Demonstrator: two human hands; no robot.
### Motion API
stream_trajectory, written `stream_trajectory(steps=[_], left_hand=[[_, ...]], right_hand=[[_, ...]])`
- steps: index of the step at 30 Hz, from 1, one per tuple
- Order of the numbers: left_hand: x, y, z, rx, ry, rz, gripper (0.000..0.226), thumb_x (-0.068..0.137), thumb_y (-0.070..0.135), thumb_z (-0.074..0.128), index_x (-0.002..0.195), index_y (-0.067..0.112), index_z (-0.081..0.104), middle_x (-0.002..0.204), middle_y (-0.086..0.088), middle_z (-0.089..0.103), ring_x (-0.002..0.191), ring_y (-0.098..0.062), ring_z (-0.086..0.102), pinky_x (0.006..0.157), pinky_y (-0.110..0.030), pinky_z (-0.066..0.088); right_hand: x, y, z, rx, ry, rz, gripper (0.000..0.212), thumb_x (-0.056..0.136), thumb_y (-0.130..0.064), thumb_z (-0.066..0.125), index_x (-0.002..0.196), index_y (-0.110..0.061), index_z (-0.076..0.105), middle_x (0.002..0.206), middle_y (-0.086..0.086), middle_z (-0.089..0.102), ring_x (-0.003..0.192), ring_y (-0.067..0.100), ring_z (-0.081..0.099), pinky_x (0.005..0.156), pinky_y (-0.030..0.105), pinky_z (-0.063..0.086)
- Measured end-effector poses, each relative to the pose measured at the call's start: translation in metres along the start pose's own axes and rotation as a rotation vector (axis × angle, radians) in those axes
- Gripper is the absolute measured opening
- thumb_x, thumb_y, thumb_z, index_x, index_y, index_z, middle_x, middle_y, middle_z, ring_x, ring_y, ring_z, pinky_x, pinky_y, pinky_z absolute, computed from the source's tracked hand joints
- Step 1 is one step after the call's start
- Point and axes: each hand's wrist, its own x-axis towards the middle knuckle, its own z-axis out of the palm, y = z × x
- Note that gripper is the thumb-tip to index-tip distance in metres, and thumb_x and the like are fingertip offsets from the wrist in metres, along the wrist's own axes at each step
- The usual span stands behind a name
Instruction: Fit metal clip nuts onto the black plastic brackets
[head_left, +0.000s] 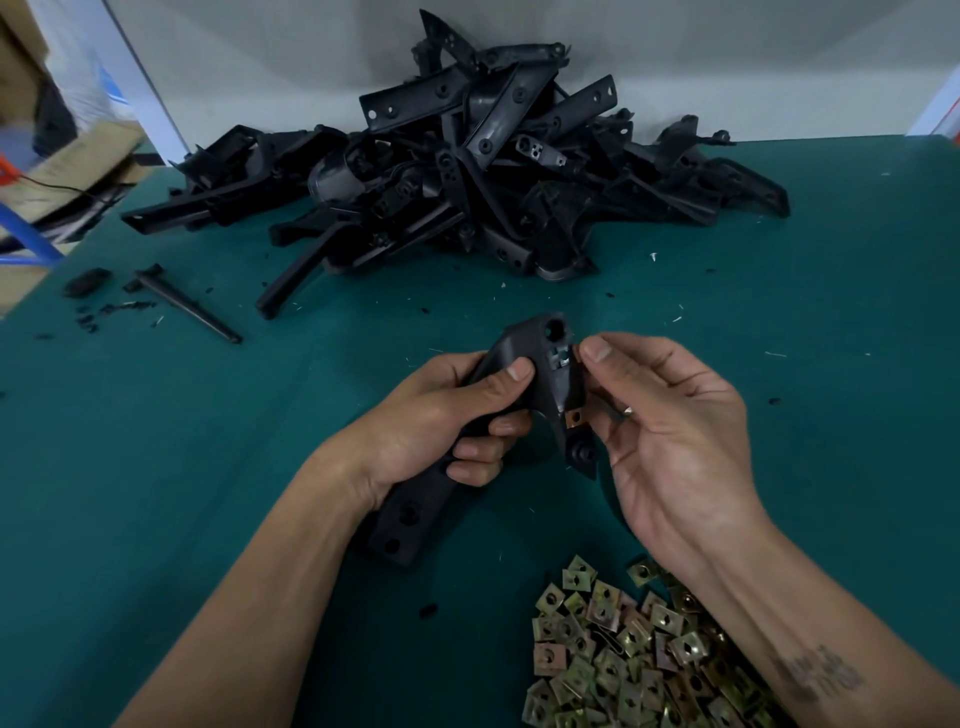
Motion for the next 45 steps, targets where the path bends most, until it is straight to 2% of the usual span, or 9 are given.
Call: stream_trajectory(steps=[10, 13, 20, 24, 31, 34, 39, 41, 45], left_hand=[[-0.002, 0.003, 0.005, 0.041, 0.023, 0.007, 0.028, 0.1, 0.032, 0.057, 0.082, 0.013, 0.047, 0.069, -0.001, 0.036, 0.047, -0.008, 0.028, 0.039, -0.018, 0.029], [-0.002, 0.003, 0.005, 0.034, 0.019, 0.007, 0.027, 0.099, 0.033, 0.056, 0.083, 0.013, 0.048, 0.069, 0.0, 0.037, 0.047, -0.007, 0.028, 0.039, -0.018, 0.03], [-0.005, 0.004, 0.004, 0.042, 0.006, 0.006, 0.024, 0.1, 0.032, 0.053, 0.095, 0.01, 0.047, 0.068, 0.0, 0.036, 0.047, -0.007, 0.028, 0.039, -0.018, 0.029], [-0.004, 0.004, 0.005, 0.042, -0.003, 0.012, 0.025, 0.099, 0.031, 0.053, 0.087, 0.01, 0.055, 0.068, -0.002, 0.036, 0.047, -0.007, 0.028, 0.038, -0.018, 0.03], [-0.005, 0.005, 0.005, 0.037, -0.042, 0.032, 0.028, 0.1, 0.031, 0.05, 0.08, 0.019, 0.066, 0.068, 0.0, 0.037, 0.046, -0.007, 0.028, 0.038, -0.017, 0.029], [-0.005, 0.006, 0.005, 0.035, -0.054, 0.038, 0.028, 0.099, 0.032, 0.051, 0.08, 0.018, 0.067, 0.068, -0.001, 0.037, 0.046, -0.007, 0.029, 0.039, -0.017, 0.029], [-0.004, 0.005, 0.003, 0.017, -0.033, 0.034, 0.03, 0.1, 0.032, 0.051, 0.079, 0.015, 0.065, 0.067, -0.001, 0.037, 0.046, -0.006, 0.029, 0.039, -0.016, 0.03], [-0.004, 0.004, 0.003, 0.018, -0.03, 0.035, 0.03, 0.099, 0.033, 0.051, 0.078, 0.016, 0.065, 0.067, 0.0, 0.037, 0.045, -0.006, 0.029, 0.039, -0.016, 0.03], [-0.004, 0.005, 0.002, 0.025, -0.03, 0.04, 0.03, 0.097, 0.036, 0.052, 0.078, 0.017, 0.066, 0.067, 0.001, 0.038, 0.045, -0.006, 0.029, 0.04, -0.016, 0.03]], right_hand=[[-0.007, 0.005, 0.012, 0.068, 0.11, -0.023, 0.009, 0.081, -0.006, 0.076, 0.085, -0.002, 0.069, 0.085, 0.013, 0.076, 0.076, 0.02, 0.074, 0.072, 0.029, 0.062], [-0.006, 0.001, 0.011, 0.042, 0.062, -0.031, 0.013, 0.078, -0.007, 0.077, 0.087, -0.001, 0.069, 0.087, 0.013, 0.077, 0.08, 0.02, 0.075, 0.075, 0.028, 0.061], [-0.006, 0.001, 0.009, -0.013, 0.012, -0.035, 0.009, 0.078, -0.008, 0.076, 0.08, -0.005, 0.067, 0.085, 0.012, 0.077, 0.077, 0.019, 0.075, 0.067, 0.024, 0.06], [-0.007, 0.005, 0.01, 0.001, 0.026, -0.104, 0.011, 0.072, -0.012, 0.08, 0.076, -0.008, 0.071, 0.088, 0.015, 0.075, 0.083, 0.021, 0.073, 0.08, 0.028, 0.06], [-0.011, 0.001, 0.012, -0.043, -0.019, -0.13, 0.004, 0.07, -0.015, 0.078, 0.07, -0.015, 0.074, 0.086, 0.011, 0.076, 0.081, 0.02, 0.073, 0.078, 0.03, 0.061], [-0.012, -0.003, 0.012, -0.062, -0.085, -0.134, 0.011, 0.077, -0.011, 0.071, 0.068, -0.016, 0.074, 0.086, 0.009, 0.074, 0.082, 0.021, 0.071, 0.075, 0.031, 0.059], [-0.011, -0.004, 0.009, -0.102, -0.156, -0.092, 0.005, 0.075, -0.008, 0.071, 0.078, -0.005, 0.07, 0.097, 0.011, 0.074, 0.089, 0.022, 0.07, 0.081, 0.03, 0.056], [-0.01, -0.006, 0.006, -0.126, -0.191, -0.073, 0.018, 0.074, -0.005, 0.077, 0.087, 0.003, 0.067, 0.102, 0.013, 0.073, 0.094, 0.023, 0.07, 0.084, 0.03, 0.056], [-0.006, -0.011, 0.002, -0.191, -0.273, -0.047, 0.018, 0.074, -0.005, 0.066, 0.092, -0.002, 0.071, 0.113, 0.012, 0.073, 0.106, 0.026, 0.07, 0.092, 0.035, 0.055]])
